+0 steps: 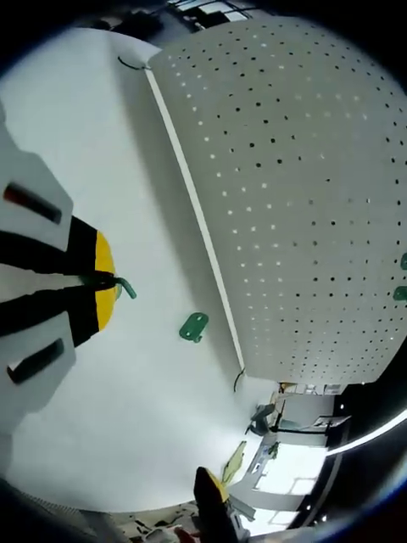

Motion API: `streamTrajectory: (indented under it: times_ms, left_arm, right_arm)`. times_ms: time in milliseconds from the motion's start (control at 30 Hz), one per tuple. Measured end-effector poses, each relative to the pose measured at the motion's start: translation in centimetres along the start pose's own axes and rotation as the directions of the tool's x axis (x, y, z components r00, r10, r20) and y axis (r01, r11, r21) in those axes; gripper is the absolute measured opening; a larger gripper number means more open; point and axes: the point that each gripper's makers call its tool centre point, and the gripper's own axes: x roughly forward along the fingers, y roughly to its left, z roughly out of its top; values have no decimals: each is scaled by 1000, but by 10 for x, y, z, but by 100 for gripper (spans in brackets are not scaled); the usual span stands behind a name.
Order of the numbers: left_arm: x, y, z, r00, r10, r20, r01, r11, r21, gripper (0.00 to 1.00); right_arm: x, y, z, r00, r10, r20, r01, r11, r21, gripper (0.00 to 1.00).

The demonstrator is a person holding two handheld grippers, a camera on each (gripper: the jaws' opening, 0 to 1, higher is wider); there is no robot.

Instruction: Insert the hook assembly into the mounting plate slot until the hook locks in place.

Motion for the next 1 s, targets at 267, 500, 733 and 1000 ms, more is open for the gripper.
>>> streamTrajectory:
  times_ms: [267, 500, 733, 1000]
  left_arm:
    - [-3, -2, -3, 1000, -18, -12, 19, 999, 36, 10]
    - [-7, 3, -2, 999, -36, -5, 37, 993, 115, 13]
    - [-9, 3, 4, 998, -57, 3, 56, 986, 155, 12]
    - [-7, -8, 8, 997, -82, -3, 81, 972, 221, 8]
  right_arm:
    - [1, 3, 2, 1000, 8, 0, -8, 1000, -9, 77]
    - [1, 3, 2, 1000, 7, 0, -7, 1000, -10, 77]
    - [2, 3, 2, 1000, 8, -2, -8, 1000, -12, 77]
    - [1, 1, 2, 1000, 5, 0, -5, 1000, -7, 77]
